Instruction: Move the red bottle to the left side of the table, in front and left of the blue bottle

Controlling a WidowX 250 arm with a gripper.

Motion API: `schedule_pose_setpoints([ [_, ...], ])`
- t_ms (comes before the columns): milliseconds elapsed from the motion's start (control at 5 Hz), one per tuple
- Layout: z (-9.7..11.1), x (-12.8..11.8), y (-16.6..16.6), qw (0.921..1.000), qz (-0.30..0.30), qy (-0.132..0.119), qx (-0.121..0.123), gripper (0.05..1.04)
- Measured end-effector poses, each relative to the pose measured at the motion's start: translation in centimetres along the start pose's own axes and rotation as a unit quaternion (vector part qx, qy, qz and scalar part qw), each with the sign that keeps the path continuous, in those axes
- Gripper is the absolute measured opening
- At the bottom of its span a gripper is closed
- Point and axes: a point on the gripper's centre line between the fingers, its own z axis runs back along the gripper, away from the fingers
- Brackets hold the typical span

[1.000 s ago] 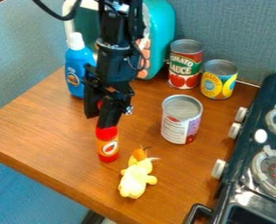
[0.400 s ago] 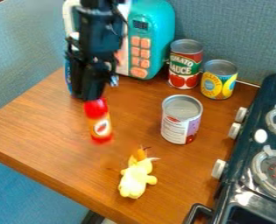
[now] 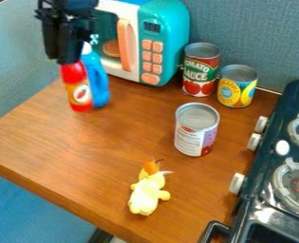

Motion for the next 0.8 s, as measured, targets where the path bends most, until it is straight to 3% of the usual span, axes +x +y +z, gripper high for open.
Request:
schedule_pose_setpoints([
  [200,-1.8,-0.2,2.4,0.9984,0.03,0.047,-0.009,0.349],
  [400,-3.3,-0.3,3.8,0.9966,0.039,0.071,-0.017,0.349],
  [600,-4.7,-0.1,5.1,0.995,0.043,0.085,-0.03,0.349],
  [800,-4.8,0.2,5.9,0.9952,0.042,0.084,-0.027,0.349],
])
